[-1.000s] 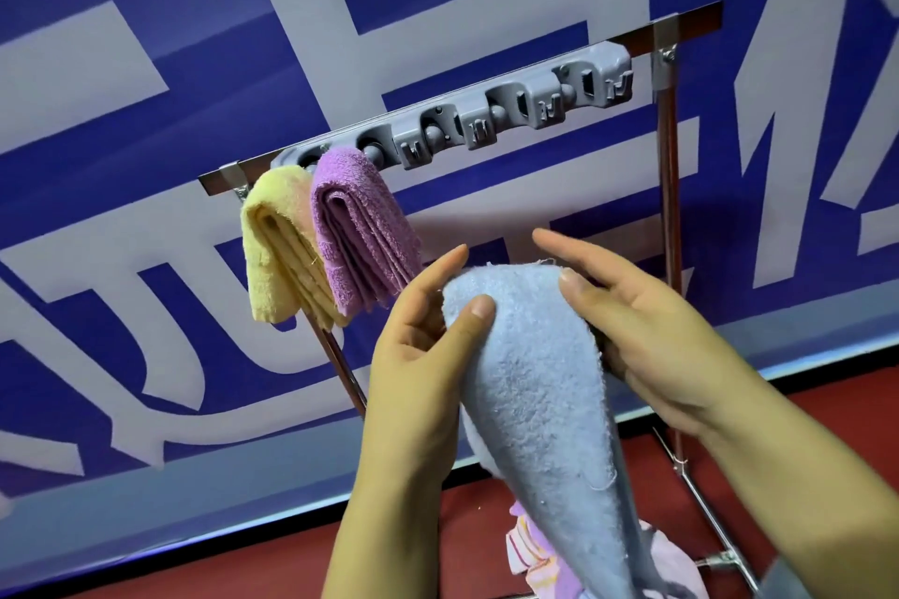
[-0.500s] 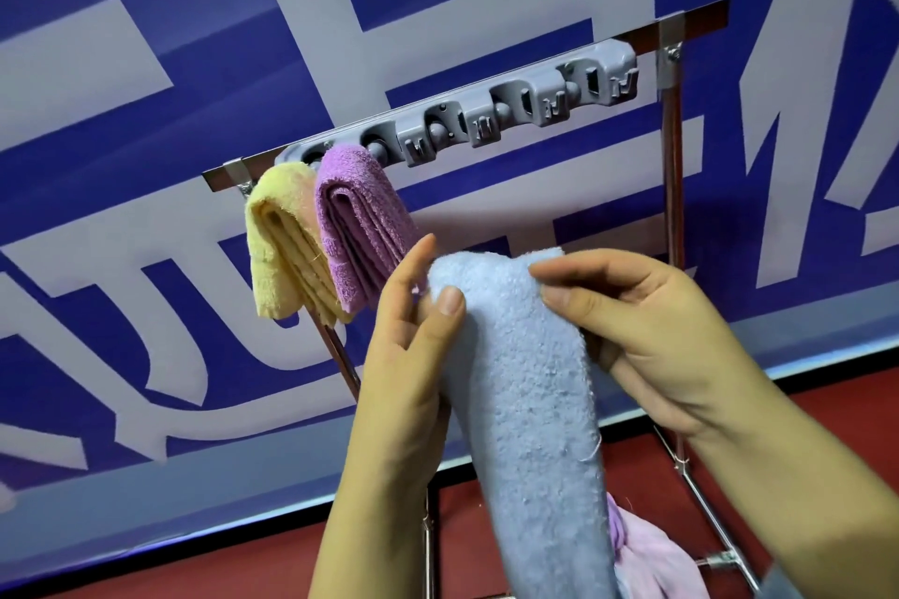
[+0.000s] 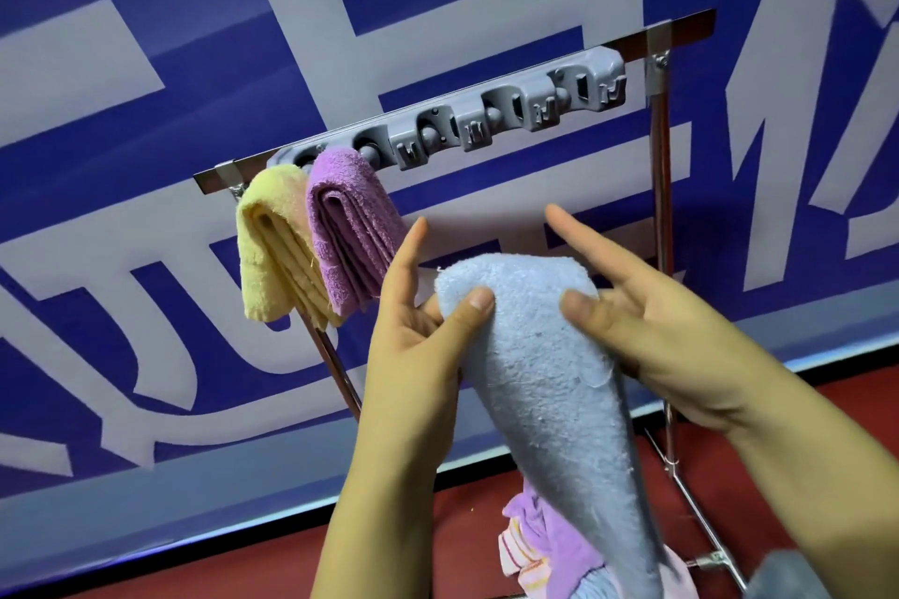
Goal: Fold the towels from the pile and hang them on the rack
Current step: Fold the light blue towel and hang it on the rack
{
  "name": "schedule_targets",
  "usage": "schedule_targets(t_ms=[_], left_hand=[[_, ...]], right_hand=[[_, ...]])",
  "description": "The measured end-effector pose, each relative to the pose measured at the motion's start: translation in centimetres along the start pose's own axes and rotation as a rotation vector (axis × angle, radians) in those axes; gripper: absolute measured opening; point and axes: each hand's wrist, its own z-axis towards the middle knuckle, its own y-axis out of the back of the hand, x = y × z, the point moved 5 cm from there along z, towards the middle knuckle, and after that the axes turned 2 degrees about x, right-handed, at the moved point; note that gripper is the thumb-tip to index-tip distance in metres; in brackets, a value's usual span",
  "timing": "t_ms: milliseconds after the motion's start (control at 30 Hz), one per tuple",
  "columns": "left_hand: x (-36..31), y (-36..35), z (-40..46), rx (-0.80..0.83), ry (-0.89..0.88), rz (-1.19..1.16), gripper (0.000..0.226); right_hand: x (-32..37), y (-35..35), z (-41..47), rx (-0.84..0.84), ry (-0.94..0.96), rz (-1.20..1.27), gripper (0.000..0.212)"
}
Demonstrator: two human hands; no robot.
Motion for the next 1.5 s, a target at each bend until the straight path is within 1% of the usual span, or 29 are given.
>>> schedule_targets(t_ms=[67,167,267,333,400,467,500,533,633,700,800,867,900,933,1000,1133,1233,1333,1433,1500], left_hand=[[0.3,0.3,0.1,-0.035,0.028,0.030,0.066],[0.7,0.7,0.1,-0.070,0.057,0.096,0.055],[0.7,1.2,0.1,-0.098,0.068,0.178,0.055],[0.9,1.8,-0.1,-0.091,0.092,0.189,0.060],[1.4,2.2,-0.4,-0.054,0.137,0.149,0.067],[2.0,2.2,-0.8,-0.010,0.170,0.122,0.086],[2.2,2.0,-0.9,0.023,0.158,0.104,0.093],[2.2,1.8,-1.1,0.045,0.138,0.081,0.095],[1.8,1.5,-1.0,0.036,0.053,0.041,0.077],[1.3,1.3,-0.7,0.044,0.006,0.051,0.073],[0.8,1.0,-0.3,0.018,-0.012,0.052,0.068],[0.8,0.9,-0.1,0.000,-0.026,0.095,0.065],[0.8,0.8,0.0,-0.010,-0.035,0.116,0.065],[0.9,0.9,0.1,-0.021,-0.044,0.138,0.065],[1.0,1.1,0.3,-0.045,-0.070,0.177,0.065],[0.5,1.8,0.4,-0.094,-0.084,0.180,0.060],[0.1,2.0,0.3,-0.062,-0.043,0.195,0.057],[0.1,2.2,0.1,-0.012,0.026,0.178,0.066],[0.0,2.3,-0.3,0.011,0.059,0.176,0.074],[-0.3,2.4,-0.5,-0.029,0.032,0.175,0.070]], right_hand=[[0.1,-0.2,0.0,0.023,0.029,-0.081,0.063],[0.1,-0.7,0.4,-0.024,0.078,-0.207,0.043],[-0.1,-1.3,0.7,-0.058,0.083,-0.142,0.036],[0.1,-1.7,0.9,-0.070,0.096,-0.056,0.033],[0.1,-1.9,1.1,-0.088,0.100,0.021,0.033],[-0.1,-2.0,1.4,-0.100,0.091,0.113,0.033],[-0.1,-2.0,1.5,-0.112,0.080,0.155,0.033],[-0.2,-1.9,1.5,-0.127,0.070,0.178,0.033],[-0.1,-1.2,1.6,-0.147,0.054,0.135,0.031],[0.0,-0.7,1.4,-0.133,0.046,0.032,0.033],[0.1,-0.4,1.0,-0.077,0.010,-0.144,0.051],[0.1,-0.3,1.0,-0.035,-0.014,-0.183,0.062],[0.1,-0.3,1.0,-0.018,-0.016,-0.195,0.064],[0.0,-0.2,1.0,-0.008,-0.016,-0.205,0.062],[0.0,-0.2,1.0,0.015,-0.013,-0.195,0.050],[-0.5,-0.8,1.0,0.056,0.021,-0.182,0.052],[-0.1,-1.4,1.2,0.021,0.114,-0.181,0.042],[0.4,-1.7,1.4,-0.025,0.199,-0.164,0.032],[0.4,-1.7,1.5,-0.044,0.218,-0.142,0.031],[0.2,-1.6,1.5,-0.038,0.213,-0.124,0.032]])
